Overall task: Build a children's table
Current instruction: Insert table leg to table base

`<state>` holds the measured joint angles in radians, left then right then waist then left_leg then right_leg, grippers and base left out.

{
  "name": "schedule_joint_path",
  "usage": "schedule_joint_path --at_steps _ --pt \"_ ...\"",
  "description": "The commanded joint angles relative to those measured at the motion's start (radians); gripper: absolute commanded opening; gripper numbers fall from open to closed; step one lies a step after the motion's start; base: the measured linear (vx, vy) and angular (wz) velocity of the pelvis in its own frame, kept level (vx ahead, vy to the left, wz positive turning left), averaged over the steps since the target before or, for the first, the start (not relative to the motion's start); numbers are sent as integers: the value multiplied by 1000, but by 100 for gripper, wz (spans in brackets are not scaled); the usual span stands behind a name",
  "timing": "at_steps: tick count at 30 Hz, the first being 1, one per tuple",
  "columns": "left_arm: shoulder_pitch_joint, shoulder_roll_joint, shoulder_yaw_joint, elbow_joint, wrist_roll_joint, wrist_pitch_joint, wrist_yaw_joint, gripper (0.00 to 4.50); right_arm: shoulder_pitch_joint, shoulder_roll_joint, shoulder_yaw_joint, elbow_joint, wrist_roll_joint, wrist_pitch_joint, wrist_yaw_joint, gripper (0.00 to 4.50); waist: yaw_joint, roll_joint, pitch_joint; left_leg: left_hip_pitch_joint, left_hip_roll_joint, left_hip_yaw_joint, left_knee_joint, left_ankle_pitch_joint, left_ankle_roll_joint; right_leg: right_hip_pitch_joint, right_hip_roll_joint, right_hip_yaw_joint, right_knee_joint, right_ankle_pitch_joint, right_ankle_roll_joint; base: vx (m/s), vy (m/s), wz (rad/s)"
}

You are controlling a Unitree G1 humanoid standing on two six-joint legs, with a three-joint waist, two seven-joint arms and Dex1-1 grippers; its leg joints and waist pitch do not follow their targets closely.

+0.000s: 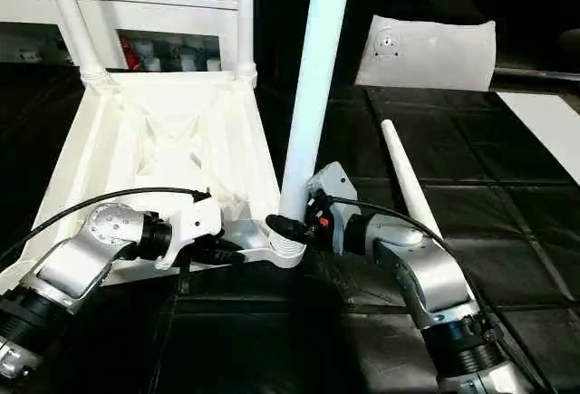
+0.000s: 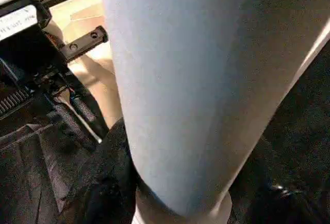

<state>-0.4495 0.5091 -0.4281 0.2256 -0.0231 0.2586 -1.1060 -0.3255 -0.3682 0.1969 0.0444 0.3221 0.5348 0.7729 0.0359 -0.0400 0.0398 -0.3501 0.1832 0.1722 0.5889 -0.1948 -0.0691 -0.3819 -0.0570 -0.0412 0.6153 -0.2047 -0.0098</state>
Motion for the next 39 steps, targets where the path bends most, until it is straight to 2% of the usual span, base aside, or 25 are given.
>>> schedule_joint_path --at_steps 1,5,6,7,8,9,10,11,12,18,20,22,23,24,25,26,27,28,29,30,31,32,34,35,39 --pt "-4 19 -10 16 21 8 -26 0 24 10 -27 71 5 35 -33 192 5 11 -44 3 45 -15 -74 -226 -11 33 -78 48 -77 -219 -194 0 0 0" --pt "-3 19 8 21 12 9 -20 0 66 40 -84 104 41 16 -55 192 6 20 -44 6 46 -18 -77 -255 -21 32 -79 47 -81 -245 -192 0 0 0" --pt "-4 18 13 22 8 11 -17 0 78 46 -96 110 45 11 -59 192 6 17 -44 6 46 -16 -77 -257 -21 31 -79 48 -82 -240 -193 0 0 0" --pt "-4 17 17 24 4 11 -14 0 92 53 -109 113 54 7 -62 192 8 23 -44 5 46 -18 -77 -257 -23 32 -80 47 -81 -238 -194 0 0 0" --pt "-5 17 21 25 1 12 -12 0 104 58 -119 115 61 4 -65 192 7 19 -45 5 46 -17 -78 -261 -23 31 -78 47 -81 -232 -196 0 0 0" --pt "-5 16 25 26 -2 13 -11 0 114 62 -126 117 65 -2 -68 192 8 24 -45 4 46 -19 -79 -260 -24 33 -78 46 -79 -228 -198 0 0 0" --pt "-5 16 27 27 -4 14 -10 0 126 63 -130 119 65 -10 -70 192 8 22 -45 5 47 -18 -78 -255 -22 32 -78 46 -79 -210 -201 0 0 0" --pt "-9 16 34 36 -3 8 -2 0 165 66 -132 116 61 -41 -65 192 8 29 -45 4 46 -17 -79 -259 -22 33 -77 46 -80 -198 -204 0 0 0" --pt "-9 16 34 36 -3 8 -2 0 165 66 -132 116 61 -41 -65 192 8 26 -45 4 46 -17 -79 -260 -22 33 -77 46 -79 -197 -206 0 0 0" --pt "-22 5 52 70 -1 -11 32 0 258 98 -160 93 54 -148 -85 192 15 30 -43 4 46 -17 -81 -271 -14 32 -78 46 -84 -231 -197 0 0 0" --pt "-24 6 51 72 0 -12 33 0 274 93 -146 84 32 -181 -89 192 17 30 -42 5 47 -18 -82 -281 -15 30 -81 47 -87 -258 -189 0 0 0" --pt "-24 6 46 76 2 -15 36 0 300 63 -90 59 -32 -244 -94 192 20 22 -42 5 47 -16 -83 -277 -15 29 -79 48 -89 -272 -174 0 0 0" --pt "-23 6 43 75 7 -18 40 0 303 40 -52 48 -70 -264 -77 192 23 24 -41 5 48 -18 -84 -272 -14 30 -80 48 -88 -277 -168 0 0 0" --pt "-22 6 42 74 8 -19 41 0 302 36 -44 47 -78 -268 -73 192 22 18 -40 4 48 -16 -84 -271 -12 29 -79 48 -89 -281 -164 0 0 0" --pt "-22 6 42 74 9 -19 41 0 301 33 -41 47 -82 -269 -71 192 23 20 -40 4 47 -16 -84 -268 -9 29 -79 49 -89 -287 -159 0 0 0" --pt "-18 8 41 72 12 -21 43 0 296 19 -15 50 -108 -283 -55 192 22 14 -40 3 47 -16 -84 -273 -6 28 -80 49 -91 -298 -156 0 0 0" --pt "-16 8 39 70 15 -22 45 0 294 7 3 52 -126 -295 -43 192 23 16 -40 3 48 -18 -85 -274 -7 28 -81 49 -90 -305 -153 0 0 0" --pt "-12 10 37 69 19 -25 47 0 288 -3 22 56 -140 -300 -29 192 23 10 -39 3 48 -17 -85 -274 -5 27 -81 49 -90 -320 -147 0 0 0" --pt "-7 11 36 66 22 -27 50 0 281 -5 33 63 -143 -299 -19 192 23 14 -39 4 49 -18 -86 -282 -4 25 -82 50 -92 -323 -146 0 0 0" --pt "-4 12 36 64 23 -28 51 0 274 -4 37 71 -141 -300 -15 192 21 -1 -40 3 50 -16 -85 -282 0 25 -80 49 -93 -323 -143 0 0 0" --pt "0 15 35 61 24 -29 51 0 266 -3 42 80 -140 -301 -11 192 23 6 -40 2 50 -19 -87 -276 0 26 -81 49 -90 -315 -144 0 0 0" --pt "7 20 31 52 27 -31 47 0 250 -2 51 98 -139 -307 -4 192 20 -6 -40 3 50 -17 -86 -280 4 24 -81 48 -91 -316 -144 0 0 0" --pt "11 26 26 45 29 -35 41 0 239 -3 58 109 -137 -309 4 192 19 -3 -39 3 51 -20 -88 -295 -1 22 -82 48 -92 -338 -139 0 0 0" --pt "17 41 10 34 34 -56 13 0 213 1 71 135 -130 -306 37 192 17 -8 -40 4 51 -20 -89 -308 -4 22 -81 48 -92 -346 -139 0 0 0" --pt "12 59 -26 23 35 -94 -56 0 177 0 99 172 -118 -305 113 192 9 -8 -41 2 51 -22 -90 -323 -5 22 -82 48 -93 -344 -143 0 0 0"
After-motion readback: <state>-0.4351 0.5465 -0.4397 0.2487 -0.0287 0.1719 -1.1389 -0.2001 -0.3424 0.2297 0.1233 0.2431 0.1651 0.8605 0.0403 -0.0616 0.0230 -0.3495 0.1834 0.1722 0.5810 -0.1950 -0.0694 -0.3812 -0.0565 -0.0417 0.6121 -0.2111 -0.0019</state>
